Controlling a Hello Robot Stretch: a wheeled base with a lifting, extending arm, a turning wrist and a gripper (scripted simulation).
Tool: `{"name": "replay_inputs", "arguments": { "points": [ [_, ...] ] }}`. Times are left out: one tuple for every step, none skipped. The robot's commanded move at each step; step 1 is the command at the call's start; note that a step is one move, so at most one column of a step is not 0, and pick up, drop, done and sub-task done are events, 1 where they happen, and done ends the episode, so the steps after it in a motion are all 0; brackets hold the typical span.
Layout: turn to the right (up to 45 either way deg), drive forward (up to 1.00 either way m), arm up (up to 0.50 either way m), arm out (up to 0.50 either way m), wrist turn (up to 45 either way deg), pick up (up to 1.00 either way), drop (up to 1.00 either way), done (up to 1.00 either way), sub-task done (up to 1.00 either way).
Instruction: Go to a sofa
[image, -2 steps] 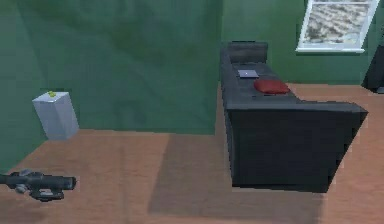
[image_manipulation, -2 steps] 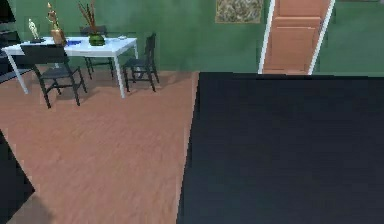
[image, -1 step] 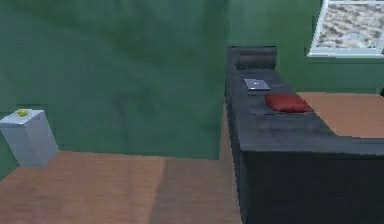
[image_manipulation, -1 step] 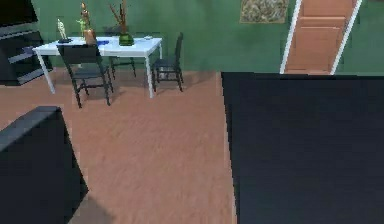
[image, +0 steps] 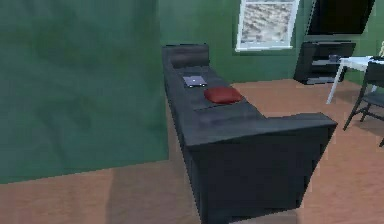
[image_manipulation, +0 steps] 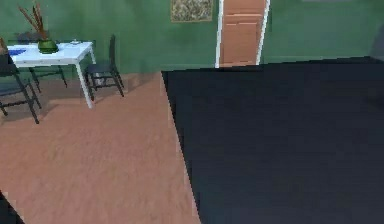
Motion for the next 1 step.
{"name": "replay_inputs", "arguments": {
  "points": [
    [0.0,0.00,0.00,0.00,0.0,0.00,0.00,1.00,0.00]
  ]
}}
